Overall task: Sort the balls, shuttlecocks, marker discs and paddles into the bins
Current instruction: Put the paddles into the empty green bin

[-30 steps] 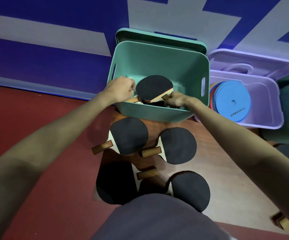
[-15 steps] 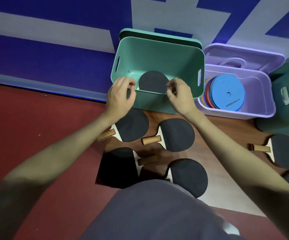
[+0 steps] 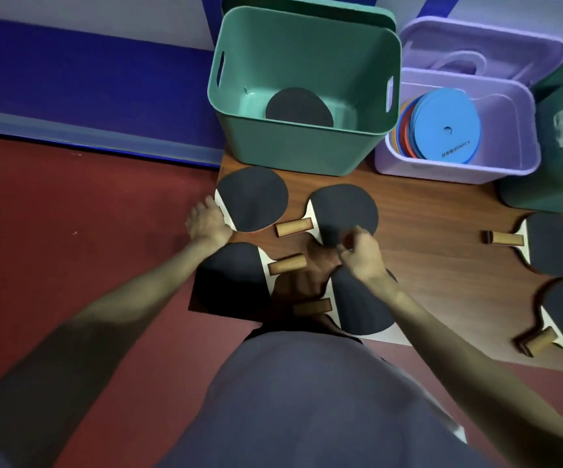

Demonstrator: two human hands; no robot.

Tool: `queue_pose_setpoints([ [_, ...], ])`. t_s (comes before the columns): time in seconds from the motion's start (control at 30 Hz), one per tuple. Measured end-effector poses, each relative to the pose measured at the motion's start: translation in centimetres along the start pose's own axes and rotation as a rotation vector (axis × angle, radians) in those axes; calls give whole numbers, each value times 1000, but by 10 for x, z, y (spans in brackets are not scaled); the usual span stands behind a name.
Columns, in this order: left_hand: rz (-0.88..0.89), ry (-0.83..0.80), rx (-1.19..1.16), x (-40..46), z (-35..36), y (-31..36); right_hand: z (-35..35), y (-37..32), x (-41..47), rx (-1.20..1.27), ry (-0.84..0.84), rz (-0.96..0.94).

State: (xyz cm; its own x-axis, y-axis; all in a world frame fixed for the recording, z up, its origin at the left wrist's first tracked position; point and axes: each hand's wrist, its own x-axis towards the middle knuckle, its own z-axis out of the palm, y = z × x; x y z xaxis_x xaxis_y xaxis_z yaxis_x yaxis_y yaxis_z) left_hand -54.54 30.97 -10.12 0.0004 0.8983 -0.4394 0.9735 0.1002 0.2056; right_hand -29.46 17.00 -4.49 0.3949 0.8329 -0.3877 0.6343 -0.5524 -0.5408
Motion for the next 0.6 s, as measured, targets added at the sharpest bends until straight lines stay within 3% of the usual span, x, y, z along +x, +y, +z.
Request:
queue_pose_setpoints([
  [0.27, -37, 160, 77, 3, 12, -1, 29, 19, -46, 125, -114, 268],
  [0.37, -27, 190, 115, -2, 10, -2, 45, 27, -65, 229, -114, 453],
  [0.6, 50, 118, 85, -35, 9, -1, 87, 31, -85, 598, -220, 847],
])
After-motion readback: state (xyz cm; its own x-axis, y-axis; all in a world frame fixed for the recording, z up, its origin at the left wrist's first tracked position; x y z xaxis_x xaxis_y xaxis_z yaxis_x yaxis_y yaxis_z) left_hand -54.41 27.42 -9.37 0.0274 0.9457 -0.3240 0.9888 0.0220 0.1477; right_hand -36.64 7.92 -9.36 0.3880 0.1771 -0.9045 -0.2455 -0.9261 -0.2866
